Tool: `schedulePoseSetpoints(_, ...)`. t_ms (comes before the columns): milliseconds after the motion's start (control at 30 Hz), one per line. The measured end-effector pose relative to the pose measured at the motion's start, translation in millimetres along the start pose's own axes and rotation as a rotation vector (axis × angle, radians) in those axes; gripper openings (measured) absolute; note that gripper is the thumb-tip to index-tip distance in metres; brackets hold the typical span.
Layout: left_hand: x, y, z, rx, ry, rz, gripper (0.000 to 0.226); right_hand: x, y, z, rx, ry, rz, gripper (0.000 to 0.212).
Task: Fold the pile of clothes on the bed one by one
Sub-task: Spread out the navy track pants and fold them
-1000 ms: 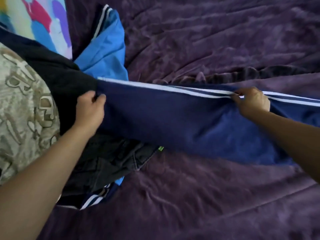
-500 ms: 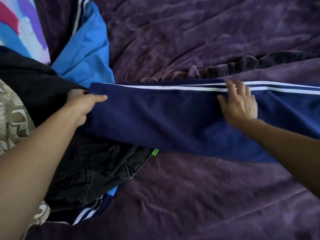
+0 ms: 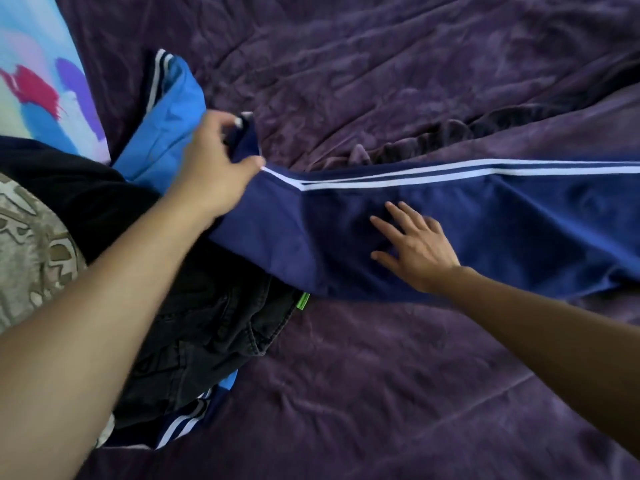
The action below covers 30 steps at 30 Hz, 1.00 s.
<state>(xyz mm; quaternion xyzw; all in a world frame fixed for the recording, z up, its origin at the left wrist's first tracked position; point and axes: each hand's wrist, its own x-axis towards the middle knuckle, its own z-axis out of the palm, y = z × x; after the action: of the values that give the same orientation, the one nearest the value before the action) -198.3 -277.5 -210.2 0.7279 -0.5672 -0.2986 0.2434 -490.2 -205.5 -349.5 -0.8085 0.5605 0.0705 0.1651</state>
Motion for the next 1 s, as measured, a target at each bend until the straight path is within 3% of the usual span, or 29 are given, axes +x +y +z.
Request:
schedulePoseSetpoints(67,-10,40,33,0.026,-0.013,0.137,0.052,-26,21,-14,0.141,0.103,0.112,0.063)
schedulePoseSetpoints(167,-29,86,103,0.084,-0.088,0.209,0.05,-67,63,-27,0.247,0.209,0.24,0.057)
schedulePoseSetpoints(333,-70,108,234,0.21,-0.323,0.103,0.055,-121,134,-25,0.233,0.223,0.332,0.057)
schedulePoseSetpoints(467,-96,98,302,0.242,-0.504,0.04,0.07,-143,176,2,0.262,0.1,0.351,0.058)
schedulePoseSetpoints(600,-127,108,337,0.487,-0.461,0.082,0.065,-154,201,10,0.395,0.044,0.264,0.047)
schedulePoseSetpoints(700,-146,137,354,0.583,-0.397,0.128,0.046,-162,230,-19,0.578,0.172,0.264,0.028)
schedulePoseSetpoints(767,-155,162,370,0.574,-0.346,0.196,0.04,-171,269,-44,0.557,0.307,0.298,0.023)
schedulePoseSetpoints(867,-163,198,403,0.53,-0.288,0.356,0.045,-189,354,-70,0.364,0.423,0.47,0.03)
schedulePoseSetpoints(1000,-173,211,455,0.709,-0.494,0.442,0.056,-205,453,-69,0.267,0.272,0.825,0.062)
